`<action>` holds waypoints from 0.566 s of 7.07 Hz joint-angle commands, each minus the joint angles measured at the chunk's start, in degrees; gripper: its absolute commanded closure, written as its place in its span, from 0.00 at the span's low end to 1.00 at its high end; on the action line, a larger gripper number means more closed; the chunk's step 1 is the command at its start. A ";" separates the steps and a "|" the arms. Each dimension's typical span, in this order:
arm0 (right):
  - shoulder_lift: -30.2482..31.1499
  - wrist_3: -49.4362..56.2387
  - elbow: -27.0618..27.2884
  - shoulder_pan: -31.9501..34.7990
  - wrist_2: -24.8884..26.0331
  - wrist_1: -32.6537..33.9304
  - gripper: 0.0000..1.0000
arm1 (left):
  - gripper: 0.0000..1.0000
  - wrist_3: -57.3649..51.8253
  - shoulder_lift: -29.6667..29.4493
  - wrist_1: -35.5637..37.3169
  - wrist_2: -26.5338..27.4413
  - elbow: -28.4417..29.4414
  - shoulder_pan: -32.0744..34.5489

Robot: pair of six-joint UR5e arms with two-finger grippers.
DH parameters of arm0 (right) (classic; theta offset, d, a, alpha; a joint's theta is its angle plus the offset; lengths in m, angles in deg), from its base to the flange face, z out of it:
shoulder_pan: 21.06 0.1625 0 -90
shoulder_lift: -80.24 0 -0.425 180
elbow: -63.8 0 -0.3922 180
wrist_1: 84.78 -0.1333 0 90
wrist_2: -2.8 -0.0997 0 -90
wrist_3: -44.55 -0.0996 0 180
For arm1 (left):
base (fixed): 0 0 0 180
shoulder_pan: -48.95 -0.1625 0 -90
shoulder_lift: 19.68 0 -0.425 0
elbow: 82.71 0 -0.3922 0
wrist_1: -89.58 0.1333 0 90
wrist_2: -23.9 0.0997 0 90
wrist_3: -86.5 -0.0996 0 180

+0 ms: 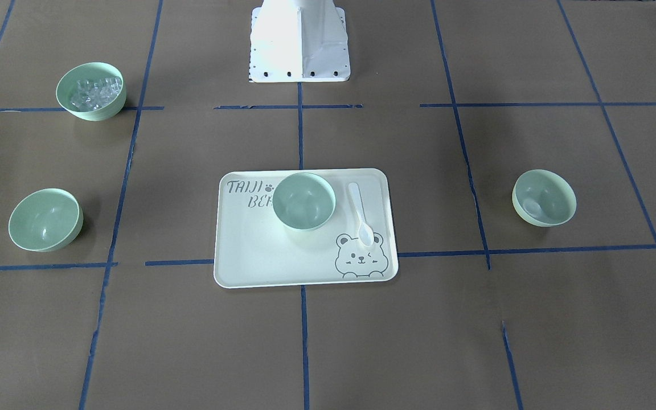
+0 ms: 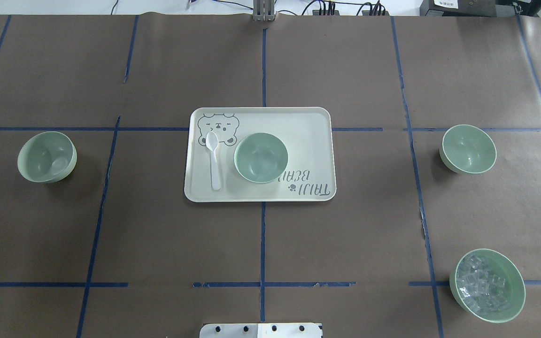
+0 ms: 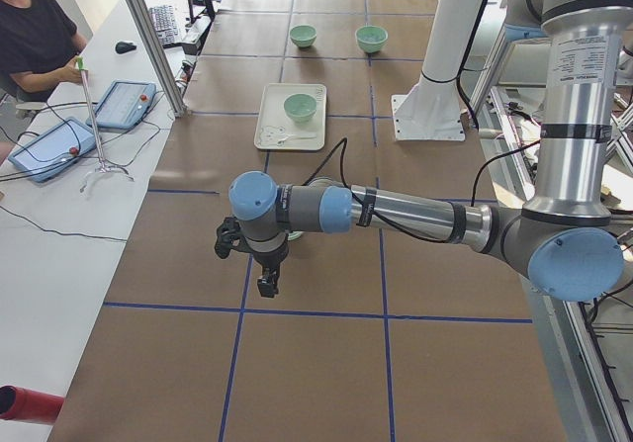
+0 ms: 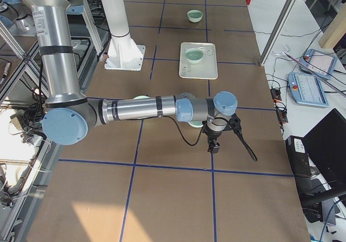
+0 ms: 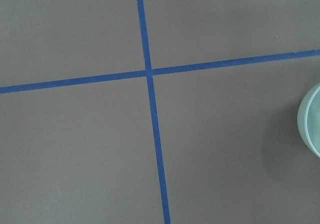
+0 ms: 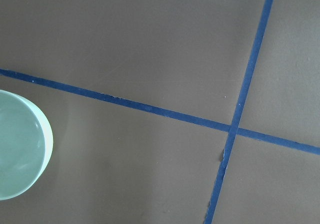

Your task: Stack green bowls together

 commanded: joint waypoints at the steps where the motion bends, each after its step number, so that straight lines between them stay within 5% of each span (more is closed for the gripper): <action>1: 0.73 -6.57 0.56 0.21 -0.45 -0.66 0.00 | 0.00 -0.19 -0.45 1.77 -0.24 -2.39 0.64; 4: 0.73 -7.70 1.36 -0.31 -0.80 -3.66 0.00 | 0.00 -0.28 -0.36 0.48 -0.50 -2.84 0.30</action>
